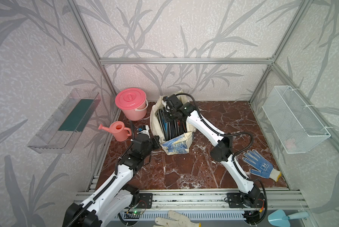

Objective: Remove the ping pong set from the canvas bag
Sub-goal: Pick up the ping pong set from the canvas bag.

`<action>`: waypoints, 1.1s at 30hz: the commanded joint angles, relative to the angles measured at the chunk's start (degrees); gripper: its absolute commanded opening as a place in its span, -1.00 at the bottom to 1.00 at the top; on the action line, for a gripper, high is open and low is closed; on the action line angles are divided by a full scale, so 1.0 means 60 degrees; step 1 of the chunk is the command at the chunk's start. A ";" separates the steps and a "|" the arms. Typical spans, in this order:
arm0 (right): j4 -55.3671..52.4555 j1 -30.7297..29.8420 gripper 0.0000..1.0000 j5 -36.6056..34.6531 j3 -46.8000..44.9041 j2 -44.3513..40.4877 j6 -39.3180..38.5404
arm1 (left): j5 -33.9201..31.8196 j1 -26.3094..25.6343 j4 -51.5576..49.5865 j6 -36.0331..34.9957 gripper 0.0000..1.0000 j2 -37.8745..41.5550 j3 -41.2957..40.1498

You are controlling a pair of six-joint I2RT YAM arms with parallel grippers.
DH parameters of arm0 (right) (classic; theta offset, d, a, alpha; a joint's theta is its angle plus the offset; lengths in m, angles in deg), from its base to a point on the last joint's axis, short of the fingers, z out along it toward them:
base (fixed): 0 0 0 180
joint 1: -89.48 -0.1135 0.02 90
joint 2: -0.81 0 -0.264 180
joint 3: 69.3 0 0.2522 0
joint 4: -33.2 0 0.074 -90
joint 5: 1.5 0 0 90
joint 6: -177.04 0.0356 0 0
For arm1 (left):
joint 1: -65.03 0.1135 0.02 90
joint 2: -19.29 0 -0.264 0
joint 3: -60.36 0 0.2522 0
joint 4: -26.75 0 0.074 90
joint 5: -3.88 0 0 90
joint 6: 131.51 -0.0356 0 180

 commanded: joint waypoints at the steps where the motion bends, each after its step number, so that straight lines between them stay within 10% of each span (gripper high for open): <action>1: -0.0102 -0.0005 -1.00 -0.0058 -0.0198 0.0156 0.0040 | -0.0021 -0.0094 -0.0264 -0.0262 -1.00 0.0251 -0.0093; 33: -0.1245 0.0022 -1.00 0.0070 0.0838 -0.2936 -0.0421 | -0.1717 -0.0080 -0.1137 -0.0329 -1.00 0.0451 0.0295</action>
